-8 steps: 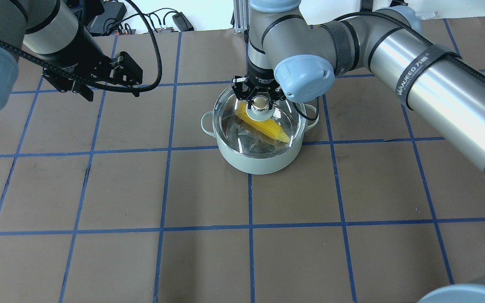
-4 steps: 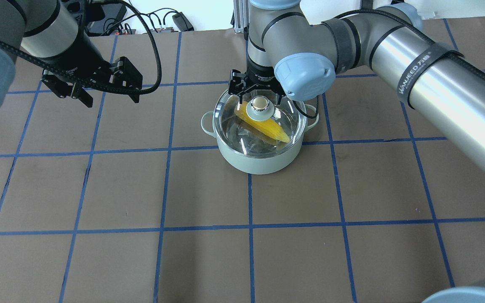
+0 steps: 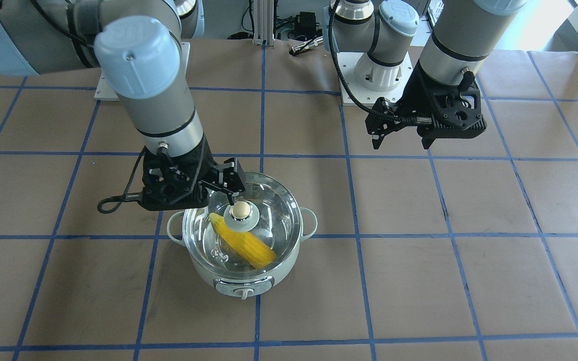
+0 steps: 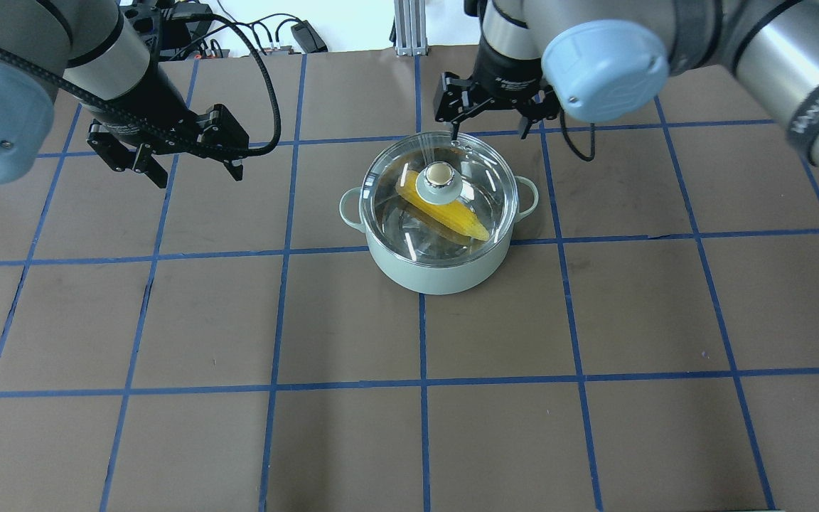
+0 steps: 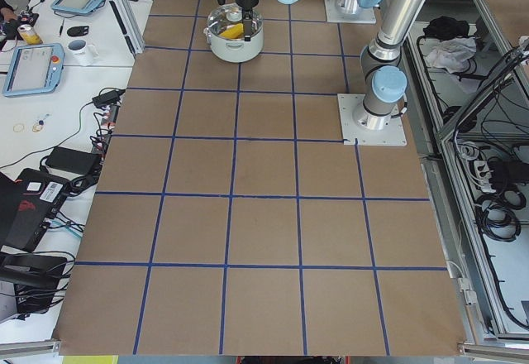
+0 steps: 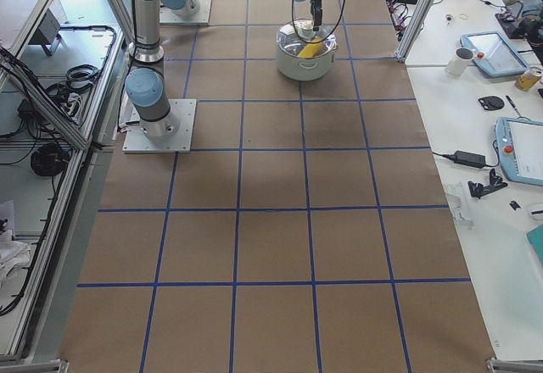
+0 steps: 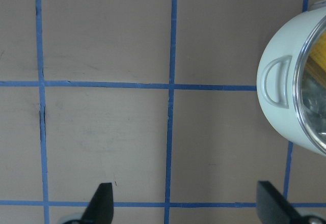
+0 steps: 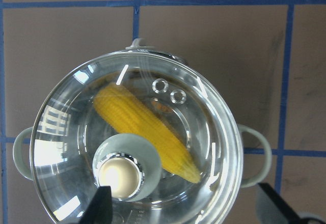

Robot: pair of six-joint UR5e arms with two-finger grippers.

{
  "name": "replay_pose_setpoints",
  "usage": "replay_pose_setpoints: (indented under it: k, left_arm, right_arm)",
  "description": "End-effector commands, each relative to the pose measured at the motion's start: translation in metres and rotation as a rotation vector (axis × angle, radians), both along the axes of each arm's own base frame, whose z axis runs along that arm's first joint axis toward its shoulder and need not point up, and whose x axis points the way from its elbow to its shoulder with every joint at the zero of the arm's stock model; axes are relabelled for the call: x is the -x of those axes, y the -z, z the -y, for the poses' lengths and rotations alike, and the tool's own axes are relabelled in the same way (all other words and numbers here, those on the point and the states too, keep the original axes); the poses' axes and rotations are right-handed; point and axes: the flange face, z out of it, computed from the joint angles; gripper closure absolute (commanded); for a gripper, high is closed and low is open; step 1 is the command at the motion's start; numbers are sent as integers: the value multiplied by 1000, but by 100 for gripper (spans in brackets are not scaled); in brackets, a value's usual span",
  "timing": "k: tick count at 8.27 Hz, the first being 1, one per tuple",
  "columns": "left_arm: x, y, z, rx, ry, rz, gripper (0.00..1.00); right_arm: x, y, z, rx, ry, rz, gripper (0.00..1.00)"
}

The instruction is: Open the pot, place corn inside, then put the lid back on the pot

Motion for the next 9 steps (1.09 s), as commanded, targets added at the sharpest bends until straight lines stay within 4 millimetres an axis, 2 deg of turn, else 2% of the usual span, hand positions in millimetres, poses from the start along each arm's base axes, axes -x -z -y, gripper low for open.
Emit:
replay_pose_setpoints:
  k: [1, 3, 4, 5, 9]
  left_arm:
    - [0, 4, 3, -7, 1, -1, 0]
    - [0, 3, 2, -6, 2, -1, 0]
    - [0, 3, 2, -6, 2, -1, 0]
    - [0, 2, 2, -4, 2, -2, 0]
    - [0, -8, -5, 16, 2, 0, 0]
  right_arm:
    - [73, -65, -30, 9, -114, -25, 0]
    - [108, -103, -59, 13, -113, -89, 0]
    - [115, -112, -81, -26, -108, -134, 0]
    - [114, -113, -92, -64, -105, -130, 0]
    - [114, -109, -91, -73, -110, -125, 0]
